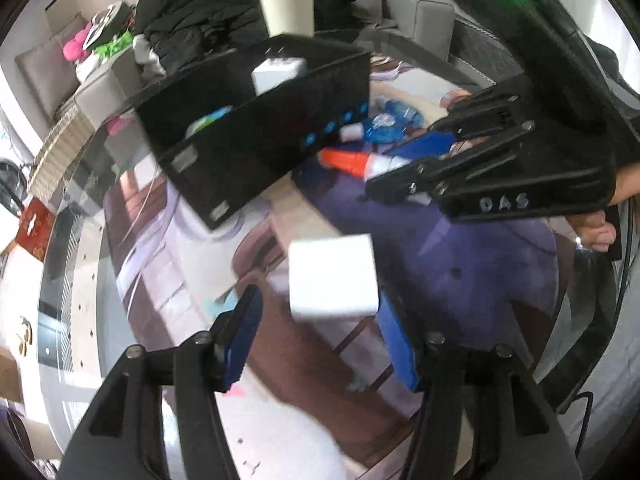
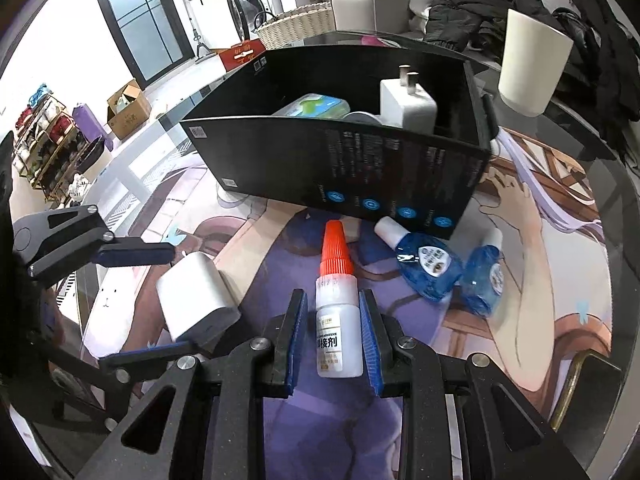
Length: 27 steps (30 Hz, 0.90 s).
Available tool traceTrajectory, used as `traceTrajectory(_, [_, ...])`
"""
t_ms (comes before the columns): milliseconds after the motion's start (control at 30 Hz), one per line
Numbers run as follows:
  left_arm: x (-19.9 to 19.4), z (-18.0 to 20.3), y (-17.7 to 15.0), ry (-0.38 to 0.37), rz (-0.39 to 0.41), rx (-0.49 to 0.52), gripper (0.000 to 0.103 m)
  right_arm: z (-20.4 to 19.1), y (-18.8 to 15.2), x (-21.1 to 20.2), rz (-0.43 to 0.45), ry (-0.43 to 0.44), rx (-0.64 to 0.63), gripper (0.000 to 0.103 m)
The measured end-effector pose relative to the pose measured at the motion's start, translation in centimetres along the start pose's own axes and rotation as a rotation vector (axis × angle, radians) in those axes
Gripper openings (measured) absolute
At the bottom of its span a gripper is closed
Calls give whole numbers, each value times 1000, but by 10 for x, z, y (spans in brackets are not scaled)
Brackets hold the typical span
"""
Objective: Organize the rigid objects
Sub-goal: 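Grasp the white adapter with the left tool while the right tool grasps the glue bottle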
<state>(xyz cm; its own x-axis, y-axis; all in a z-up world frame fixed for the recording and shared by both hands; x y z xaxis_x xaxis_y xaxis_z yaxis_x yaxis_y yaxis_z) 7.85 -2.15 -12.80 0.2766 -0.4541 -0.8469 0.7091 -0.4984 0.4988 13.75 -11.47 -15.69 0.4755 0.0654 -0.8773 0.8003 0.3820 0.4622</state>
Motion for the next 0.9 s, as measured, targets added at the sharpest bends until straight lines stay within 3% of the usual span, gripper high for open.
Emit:
traceTrajectory(300, [-4, -40, -10, 43, -12, -141, 61, -9, 5, 2, -2, 8, -12, 27])
traceTrajectory(433, [-12, -43, -5, -21, 47, -223, 60, -7, 3, 1, -3, 13, -13, 27])
traceTrajectory(567, [-8, -24, 8, -88, 83, -212, 61, -4, 0, -1, -2, 17, -16, 27])
traceTrajectory(900, [17, -20, 22, -60, 41, -230, 58, -3, -7, -4, 6, 11, -34, 27])
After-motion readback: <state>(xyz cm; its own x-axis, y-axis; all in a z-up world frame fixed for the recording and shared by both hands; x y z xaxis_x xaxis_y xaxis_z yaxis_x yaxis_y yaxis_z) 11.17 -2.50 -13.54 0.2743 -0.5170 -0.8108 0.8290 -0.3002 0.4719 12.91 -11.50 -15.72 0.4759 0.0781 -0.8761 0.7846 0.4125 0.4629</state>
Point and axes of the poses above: each gripper's, at about its wrist camera, not at the fingertips, and x roughly the way its jaws point, z to its right, y to its top, the point moved 6 cm from there along x, roughly the way its jaws point, and after that the axes turned 15 degrees about -y, right-handed, at the moved point
